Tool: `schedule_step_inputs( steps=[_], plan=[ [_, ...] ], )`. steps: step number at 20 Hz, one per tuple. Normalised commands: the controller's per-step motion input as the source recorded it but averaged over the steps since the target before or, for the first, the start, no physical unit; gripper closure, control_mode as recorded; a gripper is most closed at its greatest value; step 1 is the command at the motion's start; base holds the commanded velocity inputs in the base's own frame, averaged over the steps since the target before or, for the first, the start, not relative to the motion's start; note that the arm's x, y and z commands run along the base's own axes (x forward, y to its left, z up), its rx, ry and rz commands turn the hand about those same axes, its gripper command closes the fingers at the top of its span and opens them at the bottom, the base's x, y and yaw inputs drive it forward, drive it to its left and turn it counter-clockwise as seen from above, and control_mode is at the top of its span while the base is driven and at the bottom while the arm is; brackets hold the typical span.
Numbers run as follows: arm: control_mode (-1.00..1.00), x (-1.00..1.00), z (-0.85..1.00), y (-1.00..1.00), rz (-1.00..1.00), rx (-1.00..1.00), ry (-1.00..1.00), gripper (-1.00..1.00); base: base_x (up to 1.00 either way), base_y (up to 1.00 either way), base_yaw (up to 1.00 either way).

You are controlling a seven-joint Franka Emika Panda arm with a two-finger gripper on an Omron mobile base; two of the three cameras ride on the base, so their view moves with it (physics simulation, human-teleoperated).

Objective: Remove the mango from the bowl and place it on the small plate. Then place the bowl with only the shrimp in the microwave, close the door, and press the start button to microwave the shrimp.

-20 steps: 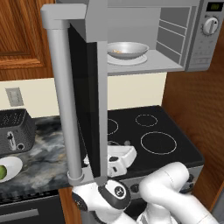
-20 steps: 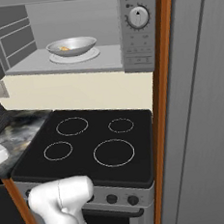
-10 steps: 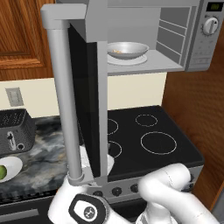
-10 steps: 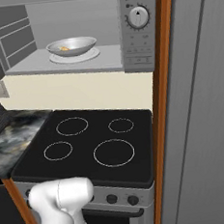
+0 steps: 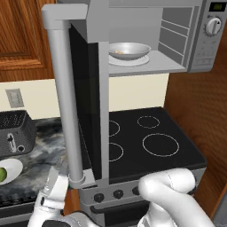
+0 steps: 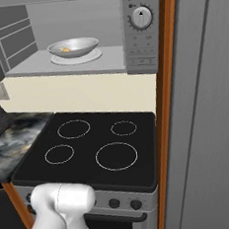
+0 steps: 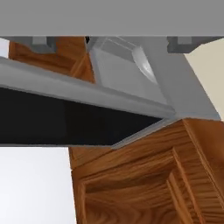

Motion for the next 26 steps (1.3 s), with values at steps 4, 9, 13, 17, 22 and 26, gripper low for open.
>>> schedule_step_inputs(
  steps=[4,9,13,17,22,26],
  plan=[
    [-1.0,0.0,-0.18,1.0,-0.17,-0.26,0.03,-1.0,0.0,0.0,0.0],
    [-1.0,0.0,0.19,1.0,-0.19,-0.19,0.0,-1.0,0.0,0.0,0.0],
    [-1.0,0.0,0.61,0.41,-0.2,-0.06,0.0,-1.0,0.0,0.0,0.0],
    [-1.0,-0.07,0.81,-0.42,-0.19,0.15,0.02,-1.0,0.0,0.0,0.0],
    [-1.0,-0.07,0.89,-0.86,-0.15,0.31,0.08,-1.0,0.0,0.0,0.0],
    [-1.0,-0.01,0.79,-0.98,-0.04,0.34,0.05,-1.0,0.0,0.0,0.0]
  ],
)
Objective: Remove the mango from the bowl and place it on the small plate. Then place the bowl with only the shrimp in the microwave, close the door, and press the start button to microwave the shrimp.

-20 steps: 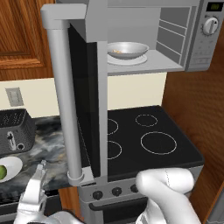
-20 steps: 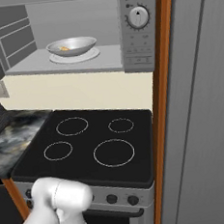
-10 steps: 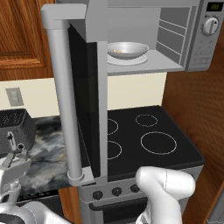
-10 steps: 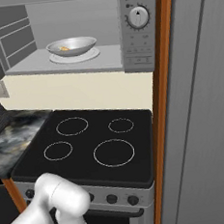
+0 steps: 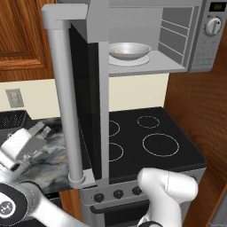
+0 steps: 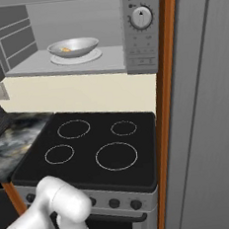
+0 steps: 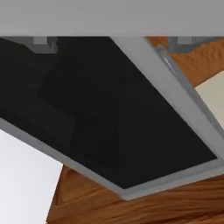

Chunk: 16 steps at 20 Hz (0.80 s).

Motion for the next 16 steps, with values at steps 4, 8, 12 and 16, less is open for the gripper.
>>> schedule_step_inputs(
  steps=[4,8,12,16],
  plan=[
    [-1.0,0.0,0.59,-1.0,0.0,0.38,0.02,-1.0,0.0,0.0,0.0],
    [-1.0,0.09,0.43,-1.0,0.0,0.4,0.03,-1.0,0.0,0.0,0.0],
    [-1.0,0.28,0.31,-1.0,0.0,0.43,0.02,-1.0,0.0,0.0,0.0],
    [-1.0,0.41,0.25,-1.0,0.02,0.43,0.03,-1.0,0.0,0.0,0.0]
  ],
)
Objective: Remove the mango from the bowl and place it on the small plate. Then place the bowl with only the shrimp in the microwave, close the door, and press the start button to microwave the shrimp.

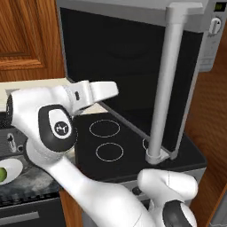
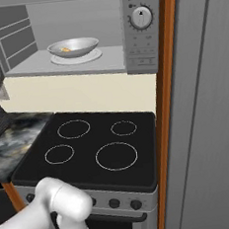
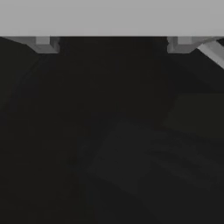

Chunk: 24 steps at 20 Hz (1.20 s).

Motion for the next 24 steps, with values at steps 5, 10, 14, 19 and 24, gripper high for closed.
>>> schedule_step_inputs(
  steps=[5,10,14,19,24],
  plan=[
    [-1.0,0.55,0.09,-1.0,0.07,0.38,0.04,-1.0,0.0,0.0,0.0],
    [-1.0,0.68,0.0,-0.94,0.17,0.27,0.0,-1.0,0.0,0.0,0.0],
    [-1.0,0.81,0.01,-0.64,0.28,0.23,-0.03,-1.0,0.0,0.0,0.0],
    [-1.0,0.78,0.01,-0.31,0.24,0.2,-0.18,-1.0,0.0,0.0,0.0],
    [-1.0,0.78,0.07,-0.15,0.12,0.14,-0.2,-1.0,0.0,0.0,0.0]
  ],
)
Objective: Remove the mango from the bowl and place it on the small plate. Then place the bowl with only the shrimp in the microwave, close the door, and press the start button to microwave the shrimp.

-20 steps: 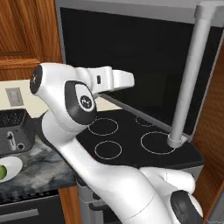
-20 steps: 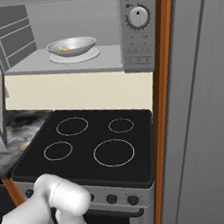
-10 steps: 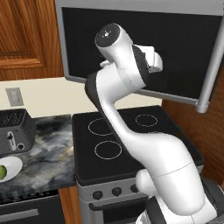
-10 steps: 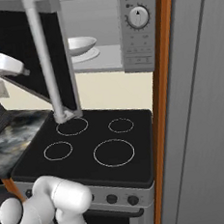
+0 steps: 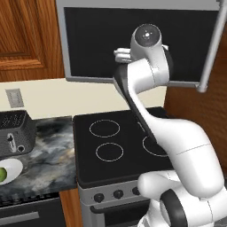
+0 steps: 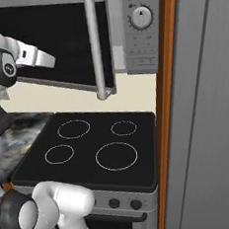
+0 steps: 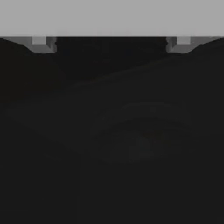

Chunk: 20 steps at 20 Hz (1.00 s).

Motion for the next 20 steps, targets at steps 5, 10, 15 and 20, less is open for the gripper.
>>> schedule_step_inputs(
  steps=[5,10,15,20],
  plan=[
    [-1.0,0.64,0.14,-0.18,0.02,0.11,-0.2,-1.0,0.0,0.0,0.0],
    [-1.0,0.63,0.06,-0.28,0.0,0.09,-0.16,-1.0,0.0,0.0,0.0],
    [-1.0,0.58,0.03,-0.23,0.0,0.09,-0.1,-1.0,0.0,0.0,0.0],
    [-1.0,-0.4,0.08,-0.45,0.01,0.08,-0.07,-1.0,0.0,0.0,0.0]
  ],
)
